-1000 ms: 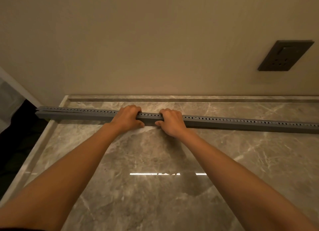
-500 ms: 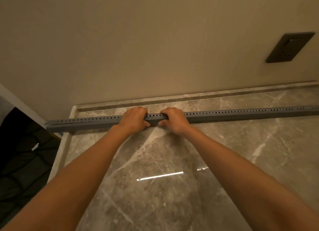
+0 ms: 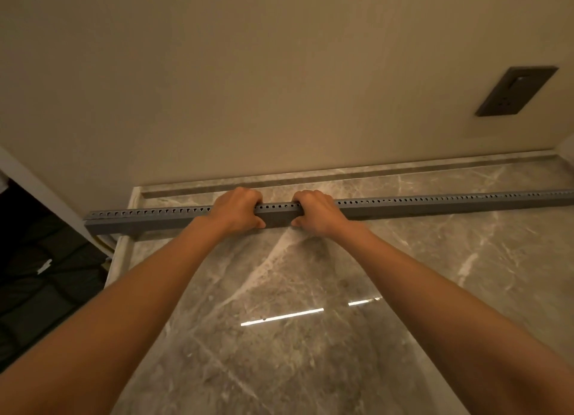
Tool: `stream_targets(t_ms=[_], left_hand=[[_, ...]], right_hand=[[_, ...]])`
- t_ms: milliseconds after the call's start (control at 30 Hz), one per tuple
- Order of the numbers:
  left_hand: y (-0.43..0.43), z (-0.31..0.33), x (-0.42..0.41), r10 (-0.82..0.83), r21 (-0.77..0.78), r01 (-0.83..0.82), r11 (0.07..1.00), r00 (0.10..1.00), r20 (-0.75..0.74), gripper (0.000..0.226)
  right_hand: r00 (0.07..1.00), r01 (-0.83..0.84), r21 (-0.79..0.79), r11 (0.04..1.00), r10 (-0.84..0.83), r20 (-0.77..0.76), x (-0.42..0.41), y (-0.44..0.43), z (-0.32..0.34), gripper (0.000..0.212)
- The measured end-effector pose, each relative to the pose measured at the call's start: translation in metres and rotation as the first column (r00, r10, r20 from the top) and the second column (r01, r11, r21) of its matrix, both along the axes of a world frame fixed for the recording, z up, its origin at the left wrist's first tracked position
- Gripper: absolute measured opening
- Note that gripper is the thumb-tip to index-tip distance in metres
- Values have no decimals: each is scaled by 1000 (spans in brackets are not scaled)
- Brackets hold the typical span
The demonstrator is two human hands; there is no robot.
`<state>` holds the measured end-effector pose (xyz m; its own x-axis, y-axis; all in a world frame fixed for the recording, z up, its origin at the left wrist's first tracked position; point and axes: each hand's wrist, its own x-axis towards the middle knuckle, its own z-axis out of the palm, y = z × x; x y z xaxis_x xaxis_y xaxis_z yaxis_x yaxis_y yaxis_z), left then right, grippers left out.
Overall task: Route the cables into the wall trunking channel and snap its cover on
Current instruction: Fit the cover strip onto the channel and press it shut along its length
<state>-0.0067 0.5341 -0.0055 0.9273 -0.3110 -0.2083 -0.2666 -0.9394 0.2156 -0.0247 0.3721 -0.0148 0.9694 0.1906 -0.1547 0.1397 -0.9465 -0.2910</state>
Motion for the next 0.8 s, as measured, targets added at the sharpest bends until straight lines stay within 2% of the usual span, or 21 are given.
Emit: stream_targets(t_ms=[167, 300, 433, 533, 800], left_hand=[[28, 4, -1, 23, 70, -20, 997, 999, -32, 39], [28, 2, -5, -38, 119, 33, 992, 999, 36, 37], [26, -3, -8, -66, 129, 55, 990, 994, 84, 34], [27, -5, -7, -50, 90, 41, 995, 994, 94, 30], [50, -2, -2, 24, -101, -23, 995, 1000, 7, 31]], right_hand=[[996, -89, -5, 996, 89, 26, 1, 26, -3, 36], [989, -136, 10, 991, 136, 54, 2, 44, -3, 33], [976, -200, -111, 974, 208, 67, 1, 48, -3, 29], [969, -226, -151, 962, 239, 71, 3, 51, 1, 26], [984, -166, -99, 981, 172, 55, 6, 56, 5, 25]])
